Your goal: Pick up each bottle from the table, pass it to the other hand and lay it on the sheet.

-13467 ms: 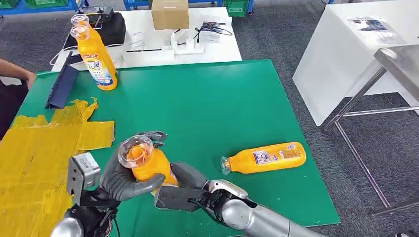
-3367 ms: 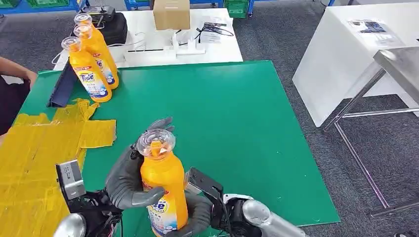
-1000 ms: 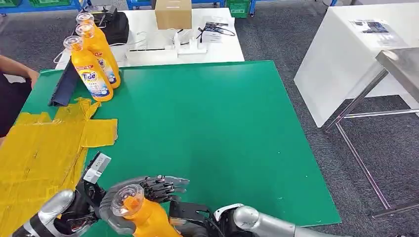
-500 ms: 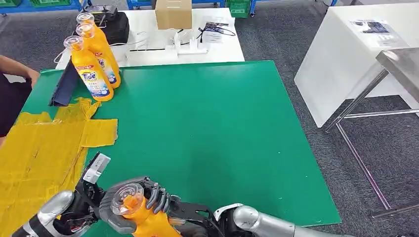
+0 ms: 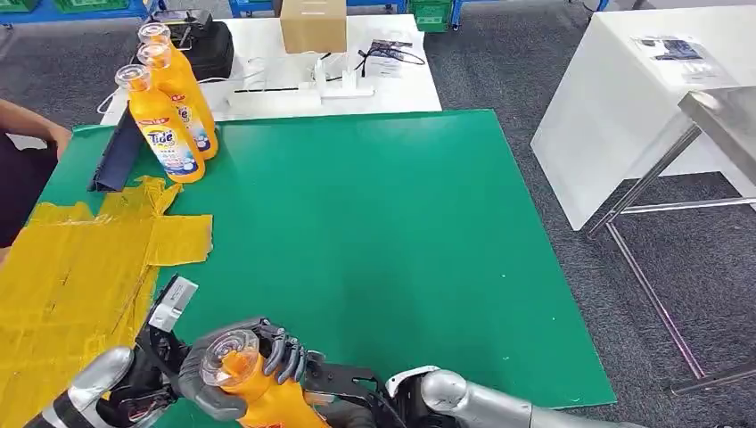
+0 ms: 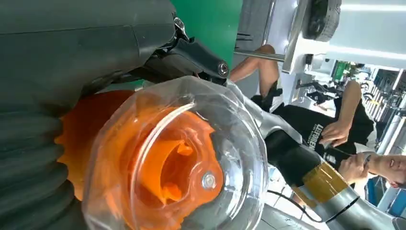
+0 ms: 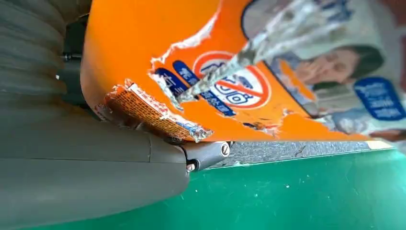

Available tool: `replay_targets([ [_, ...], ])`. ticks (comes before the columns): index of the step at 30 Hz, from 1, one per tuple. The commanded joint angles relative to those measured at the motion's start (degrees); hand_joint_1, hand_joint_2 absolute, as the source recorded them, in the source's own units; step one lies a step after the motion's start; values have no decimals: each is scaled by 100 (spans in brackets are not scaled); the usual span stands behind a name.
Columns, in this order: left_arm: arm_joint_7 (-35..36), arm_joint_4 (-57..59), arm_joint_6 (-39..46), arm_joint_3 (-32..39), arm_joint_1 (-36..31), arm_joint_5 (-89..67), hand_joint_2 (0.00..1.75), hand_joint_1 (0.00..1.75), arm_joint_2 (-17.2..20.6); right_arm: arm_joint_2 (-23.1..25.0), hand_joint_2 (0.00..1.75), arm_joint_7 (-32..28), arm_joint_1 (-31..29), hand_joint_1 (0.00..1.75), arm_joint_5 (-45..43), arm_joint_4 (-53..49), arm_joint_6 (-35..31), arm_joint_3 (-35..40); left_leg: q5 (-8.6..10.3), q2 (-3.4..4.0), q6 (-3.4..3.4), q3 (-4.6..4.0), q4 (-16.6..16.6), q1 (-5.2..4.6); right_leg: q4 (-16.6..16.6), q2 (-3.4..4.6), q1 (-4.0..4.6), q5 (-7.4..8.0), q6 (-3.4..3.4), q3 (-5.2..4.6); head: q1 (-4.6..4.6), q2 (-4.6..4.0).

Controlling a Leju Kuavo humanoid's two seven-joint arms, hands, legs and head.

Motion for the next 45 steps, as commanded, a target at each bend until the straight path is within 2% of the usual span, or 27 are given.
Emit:
replay_targets([
  [1,70,221,121,-284,444,-232,175,175,-231,150,175,19,-638,175,16,-154,-7,101,-13,61,2,22,3,-13,11,51,-9,-1,-12,0,0,0],
  [3,-100,184,209,-99,333,-521,175,175,-241,169,175,27,-595,175,80,-155,-49,46,-7,43,3,12,0,-11,7,36,-9,1,-7,-4,0,0],
  [4,-130,280,119,29,193,-387,175,175,-231,194,175,-29,-585,140,191,-166,-97,22,-10,51,3,17,2,-12,10,42,-9,-1,-10,-2,0,0],
  [5,-74,334,71,199,150,-299,175,175,-246,234,175,-79,-511,0,252,-174,-184,-80,-15,59,2,19,9,-12,16,48,-8,-4,-15,0,0,0],
  [6,32,370,7,393,153,-285,175,175,-283,238,0,38,-491,0,132,-168,-136,-102,-7,41,1,5,8,-8,16,33,-5,-1,-11,-10,0,0],
  [7,96,398,-46,495,170,-255,175,175,-313,183,0,12,-503,0,191,-227,-113,-80,-3,30,1,3,3,-5,9,24,-4,1,-8,-10,0,0],
  [9,142,403,-47,668,253,-289,175,175,-352,-16,0,-61,-414,0,215,-474,-166,-176,-10,53,0,11,12,-7,21,41,-4,-3,-17,-10,0,0],
  [10,145,383,-40,727,314,-356,175,175,-337,-60,0,-96,-373,0,237,-561,-183,-223,-2,34,0,6,5,-7,12,25,-6,-1,-10,-10,0,0],
  [17,6,386,-88,907,472,-524,175,175,-258,-194,0,-224,-263,0,463,-771,-280,-381,0,40,0,13,1,-7,7,26,-7,-2,-11,-7,2,0],
  [18,4,414,-55,952,494,-544,175,175,-299,-629,0,-447,-109,0,615,-994,-363,-492,-5,44,0,20,4,-8,9,29,-7,-5,-14,-2,0,0],
  [20,-63,419,42,1062,604,-601,175,175,-275,-1089,0,-808,77,0,765,-1076,-243,-629,-1,19,2,21,1,-6,1,3,-6,-8,-12,9,0,0],
  [22,-220,526,-79,1175,687,-693,175,175,-217,-1261,0,-1081,207,0,926,-1023,-91,-757,2,13,1,16,5,0,-2,1,-6,-7,-7,-49,-2,0],
  [27,-96,481,8,1167,567,-663,175,175,-337,-1115,0,-920,227,0,963,-1137,-136,-805,-1,30,1,3,5,-11,1,17,-16,-2,-10,-70,2,0],
  [29,-82,470,20,1163,564,-655,175,175,-343,-1090,0,-887,222,0,957,-1145,-151,-805,-5,42,-1,9,4,-11,1,22,-15,-1,-9,-19,2,0],
  [35,-82,470,20,1163,564,-655,175,175,-343,-1090,0,-887,222,0,957,-1145,-151,-805,-1,42,2,12,6,-11,2,22,-16,5,-7,-18,0,0],
  [38,-194,495,25,1331,802,-655,175,175,-229,-1352,0,-1037,387,0,1020,-1116,-146,-921,-1,45,3,15,4,-12,-1,22,-17,5,-7,-15,0,0],
  [45,-208,459,20,1508,938,-785,175,175,-255,-1404,0,-1088,542,0,1113,-1154,-88,-1071,-4,43,2,14,7,-12,2,23,-17,3,-9,-14,0,0],
])
